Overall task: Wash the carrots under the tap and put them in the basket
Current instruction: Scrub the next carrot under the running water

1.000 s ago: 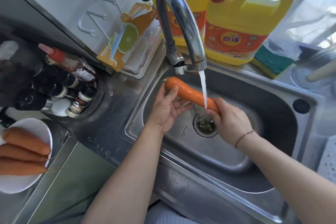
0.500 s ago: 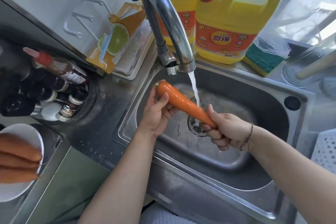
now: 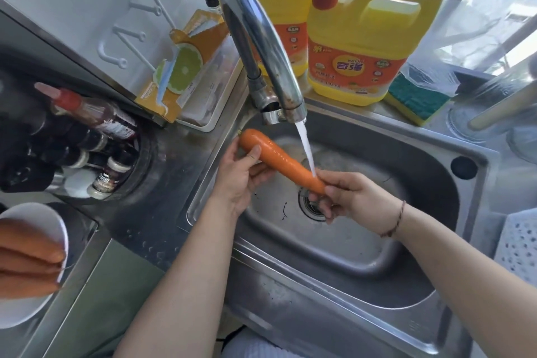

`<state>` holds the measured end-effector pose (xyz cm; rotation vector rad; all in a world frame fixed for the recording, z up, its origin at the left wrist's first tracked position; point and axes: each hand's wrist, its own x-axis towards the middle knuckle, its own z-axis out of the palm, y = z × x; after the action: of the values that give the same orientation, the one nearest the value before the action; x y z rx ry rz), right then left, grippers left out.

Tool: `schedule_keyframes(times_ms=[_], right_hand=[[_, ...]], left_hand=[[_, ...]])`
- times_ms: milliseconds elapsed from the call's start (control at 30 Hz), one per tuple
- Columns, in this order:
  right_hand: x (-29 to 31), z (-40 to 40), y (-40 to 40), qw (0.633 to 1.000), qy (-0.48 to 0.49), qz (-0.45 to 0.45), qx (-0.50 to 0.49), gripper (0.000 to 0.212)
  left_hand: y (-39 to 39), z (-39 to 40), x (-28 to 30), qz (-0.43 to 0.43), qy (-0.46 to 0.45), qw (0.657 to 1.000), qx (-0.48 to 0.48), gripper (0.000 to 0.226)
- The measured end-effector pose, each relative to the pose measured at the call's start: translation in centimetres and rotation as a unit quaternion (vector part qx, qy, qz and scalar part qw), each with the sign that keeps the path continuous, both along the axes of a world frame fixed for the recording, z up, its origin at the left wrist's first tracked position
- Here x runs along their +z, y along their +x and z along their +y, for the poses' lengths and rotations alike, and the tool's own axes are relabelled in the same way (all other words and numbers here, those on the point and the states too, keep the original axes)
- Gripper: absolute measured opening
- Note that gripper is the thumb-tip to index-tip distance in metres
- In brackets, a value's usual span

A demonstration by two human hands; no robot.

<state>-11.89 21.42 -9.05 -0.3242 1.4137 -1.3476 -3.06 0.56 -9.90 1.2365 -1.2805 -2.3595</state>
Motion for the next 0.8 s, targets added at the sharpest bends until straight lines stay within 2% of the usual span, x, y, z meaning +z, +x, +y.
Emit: schedule_keyframes(times_ms=[67, 167, 233, 300, 400, 467, 533, 633, 700, 800], right_hand=[[0.2, -0.1, 0.1, 0.998, -0.002, -0.04, -0.042, 0.037], [0.4, -0.9, 0.5, 0.995, 0.048, 0.024, -0.082, 0.032], [0.7, -1.6, 0.6, 0.982, 0.103, 0.129, -0.087, 0.025], [0.9, -2.2, 0.5, 0.948, 0.166, 0.263, -0.073, 0.034], [1.0, -2.5, 0.2, 0.918, 0.181, 0.351, -0.033, 0.041], [1.0, -2.3, 0.1, 0.923, 0.163, 0.349, -0.007, 0.032], [0.9, -2.2, 0.0, 0.93, 0.167, 0.328, -0.024, 0.028], [0.5, -2.6, 0.0, 0.921, 0.206, 0.322, -0.075, 0.04], [0.6, -2.6, 0.1, 0.926, 0.206, 0.31, -0.055, 0.045], [1.3, -2.0, 0.3, 0.95, 0.163, 0.266, 0.003, 0.039]], left_hand=[[0.1, 0.0, -0.1, 0.0, 0.007, 1.0, 0.008, 0.059], [0.2, 0.1, -0.3, -0.009, 0.018, 0.999, 0.041, 0.054], [0.0, 0.3, -0.4, -0.027, 0.005, 0.998, 0.06, 0.058], [-0.3, 0.7, -0.4, -0.055, -0.034, 0.995, 0.072, 0.056], [-0.7, 1.0, -0.3, -0.101, -0.114, 0.983, 0.104, 0.029], [-0.7, 1.0, -0.2, -0.117, -0.15, 0.974, 0.121, 0.014], [-0.7, 1.2, -0.3, -0.124, -0.159, 0.973, 0.117, 0.015], [-0.8, 1.7, -0.4, -0.132, -0.161, 0.973, 0.103, 0.019], [-0.8, 1.4, -0.3, -0.133, -0.16, 0.973, 0.1, 0.014], [-0.6, 1.0, -0.1, -0.142, -0.139, 0.975, 0.099, 0.03]])
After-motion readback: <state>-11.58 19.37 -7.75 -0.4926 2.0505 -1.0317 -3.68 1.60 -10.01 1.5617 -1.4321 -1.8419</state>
